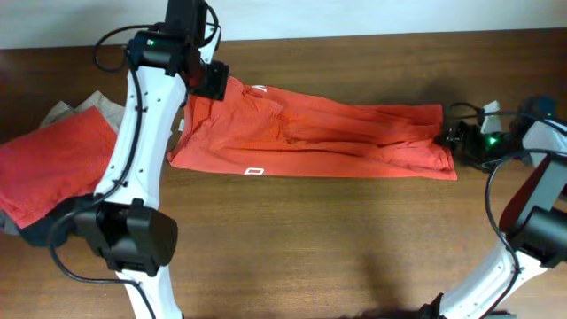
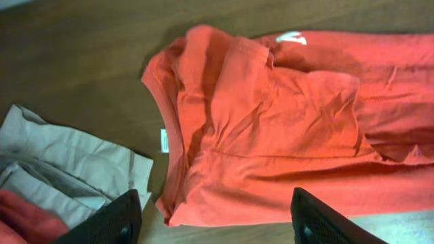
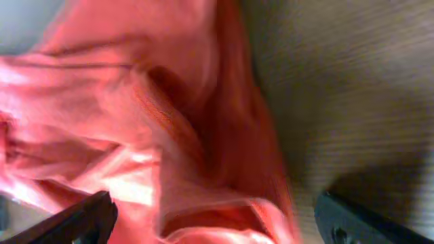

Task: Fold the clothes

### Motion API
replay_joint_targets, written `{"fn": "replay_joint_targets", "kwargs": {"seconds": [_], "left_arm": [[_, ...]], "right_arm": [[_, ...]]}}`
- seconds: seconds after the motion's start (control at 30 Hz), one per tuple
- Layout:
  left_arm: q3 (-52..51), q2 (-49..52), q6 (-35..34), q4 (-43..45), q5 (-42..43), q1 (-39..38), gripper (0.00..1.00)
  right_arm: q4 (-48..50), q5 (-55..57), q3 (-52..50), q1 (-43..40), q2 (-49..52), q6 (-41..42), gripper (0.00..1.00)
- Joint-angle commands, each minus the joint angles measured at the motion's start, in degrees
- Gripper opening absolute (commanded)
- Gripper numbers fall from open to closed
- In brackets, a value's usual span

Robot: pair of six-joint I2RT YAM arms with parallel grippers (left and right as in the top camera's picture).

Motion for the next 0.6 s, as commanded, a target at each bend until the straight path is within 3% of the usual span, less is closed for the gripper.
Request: {"fn": "replay_joint_targets", "kwargs": {"seconds": [0.0,0.23,0.37,0.57], "left_arm": [[0.4,-0.5,0.5,-0.4,0.0,0.0,0.70],[0.4,-0.5,0.5,-0.8,0.0,0.0,0.70],[0.4,-0.5,0.5,-1.3,0.0,0.0,0.70],[0.4,-0.5,0.5,-3.5,0.0,0.0,0.69]], "right_arm": [[0.3,-3.1,0.2,1.5,3.7,-4.3,0.98],[3.1,-4.6,0.2,4.9,6.1,-3.9,0.97],[6.9,0.0,0.2,6.4,6.1,3.2,0.96],[8.6,1.4,0.2,6.8,6.1,6.4,0.71]]}}
